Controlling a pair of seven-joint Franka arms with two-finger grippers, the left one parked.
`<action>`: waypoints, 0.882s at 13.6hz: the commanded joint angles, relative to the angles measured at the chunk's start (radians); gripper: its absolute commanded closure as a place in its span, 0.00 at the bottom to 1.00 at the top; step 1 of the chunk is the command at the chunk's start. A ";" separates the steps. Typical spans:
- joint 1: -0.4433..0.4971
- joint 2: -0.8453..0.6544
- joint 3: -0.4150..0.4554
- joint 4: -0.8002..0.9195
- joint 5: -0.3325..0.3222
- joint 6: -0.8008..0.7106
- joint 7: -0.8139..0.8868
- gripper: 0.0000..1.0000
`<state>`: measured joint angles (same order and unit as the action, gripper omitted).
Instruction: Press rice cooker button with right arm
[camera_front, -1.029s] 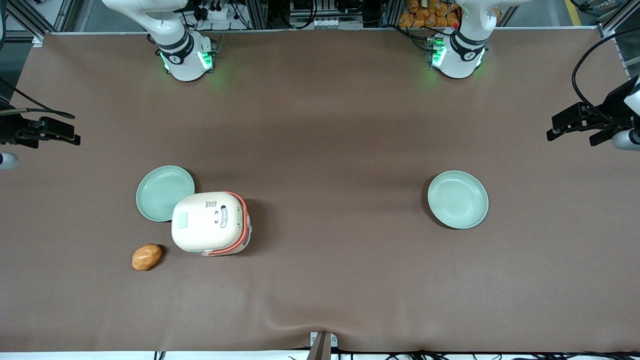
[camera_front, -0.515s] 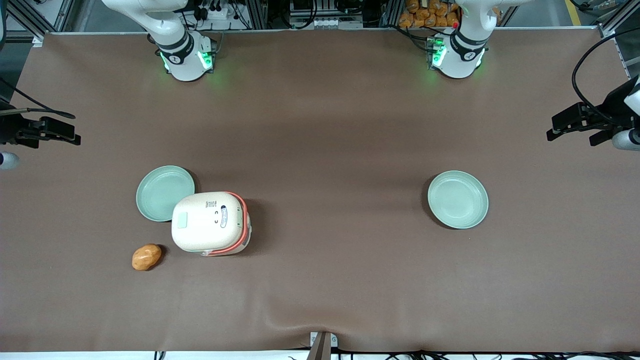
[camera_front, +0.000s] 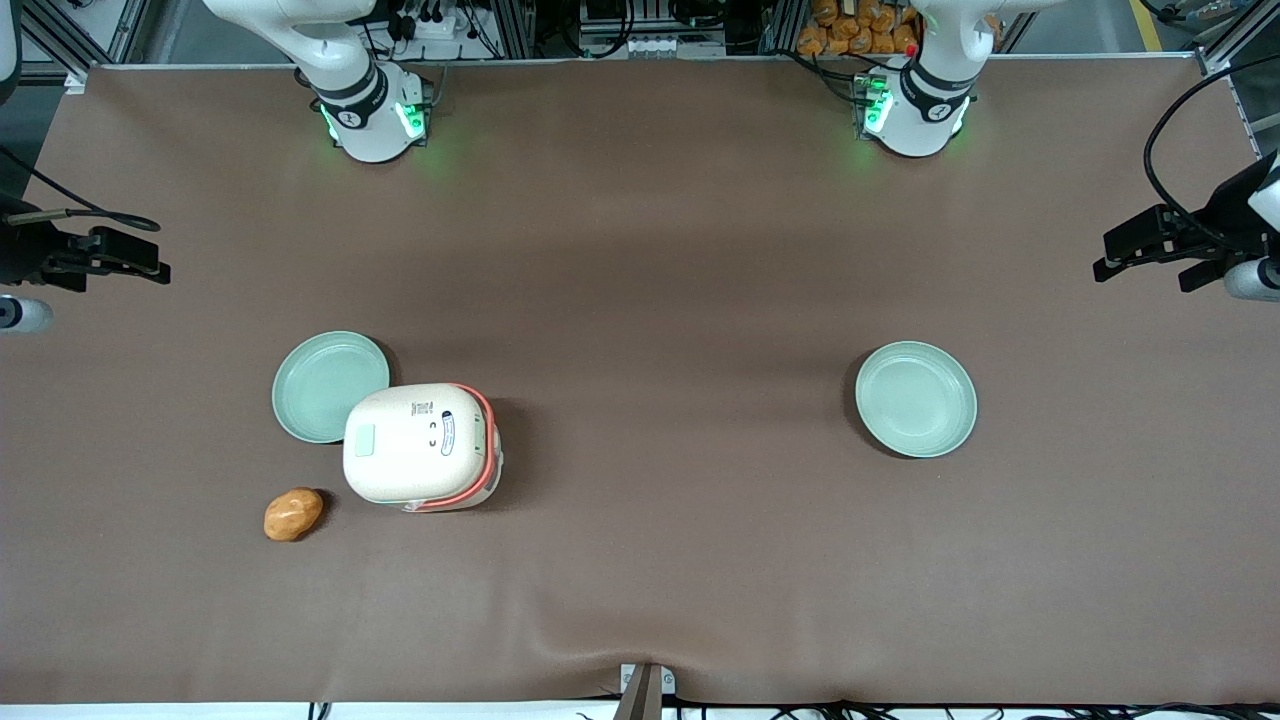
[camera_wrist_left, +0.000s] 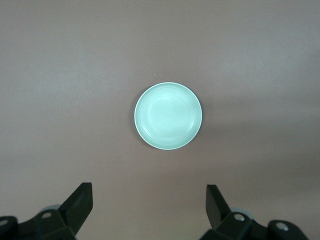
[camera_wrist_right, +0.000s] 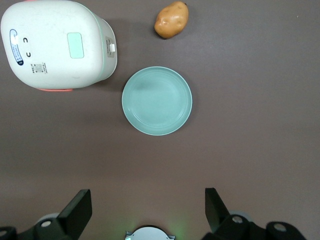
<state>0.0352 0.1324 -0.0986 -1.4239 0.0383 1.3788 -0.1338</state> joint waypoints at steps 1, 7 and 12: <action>0.003 -0.019 -0.001 -0.001 0.003 -0.014 -0.015 0.00; 0.014 -0.016 -0.001 -0.004 -0.023 -0.027 -0.013 0.00; 0.015 -0.005 -0.001 -0.012 -0.021 -0.027 -0.017 0.00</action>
<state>0.0429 0.1325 -0.0986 -1.4275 0.0342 1.3568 -0.1422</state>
